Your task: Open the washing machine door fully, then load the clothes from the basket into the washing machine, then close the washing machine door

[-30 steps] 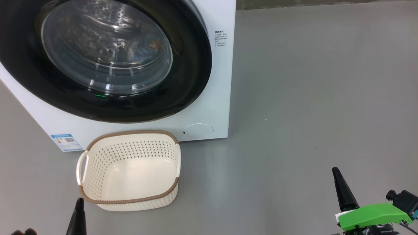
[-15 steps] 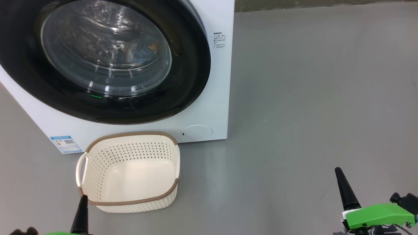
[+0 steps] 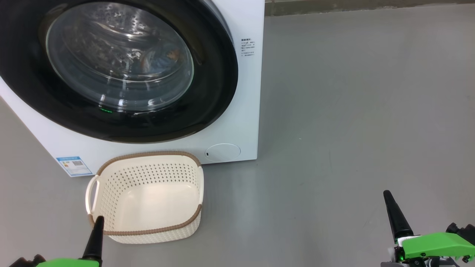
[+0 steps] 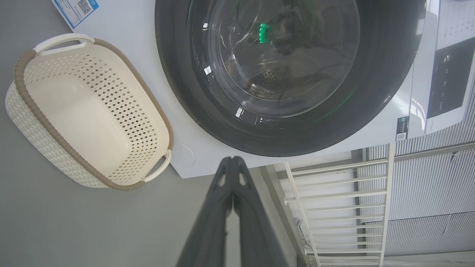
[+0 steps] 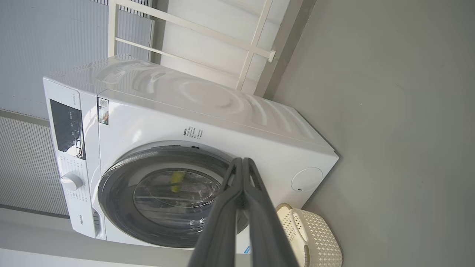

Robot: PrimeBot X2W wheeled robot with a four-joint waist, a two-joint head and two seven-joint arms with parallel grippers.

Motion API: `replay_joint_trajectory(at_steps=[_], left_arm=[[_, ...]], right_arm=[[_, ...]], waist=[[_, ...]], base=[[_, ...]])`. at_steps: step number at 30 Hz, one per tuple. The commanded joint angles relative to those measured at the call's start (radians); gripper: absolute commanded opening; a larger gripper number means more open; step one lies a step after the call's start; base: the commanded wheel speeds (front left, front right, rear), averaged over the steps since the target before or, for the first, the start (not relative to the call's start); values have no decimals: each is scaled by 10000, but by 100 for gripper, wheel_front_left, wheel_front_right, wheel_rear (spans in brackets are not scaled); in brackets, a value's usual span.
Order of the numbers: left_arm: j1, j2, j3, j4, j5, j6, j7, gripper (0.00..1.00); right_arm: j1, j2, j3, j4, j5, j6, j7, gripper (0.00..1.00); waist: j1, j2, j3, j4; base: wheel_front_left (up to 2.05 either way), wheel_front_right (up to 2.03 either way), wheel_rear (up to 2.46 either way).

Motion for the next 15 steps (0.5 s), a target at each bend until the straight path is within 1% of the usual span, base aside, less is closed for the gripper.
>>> replay_joint_trajectory(at_steps=[1,15], left_arm=[[-493,213,209,-179,-359,-24,96,0],[-715,242,163,-41,-1907,-26,478,0]], right_arm=[[-411,-26,109,-252,338,-46,110,0],[-439,16,-34,-252,1749,-52,499,0]], waist=[[0,0,-8,-6],[0,0,-67,-46]], base=[[0,0,0],[0,0,0]])
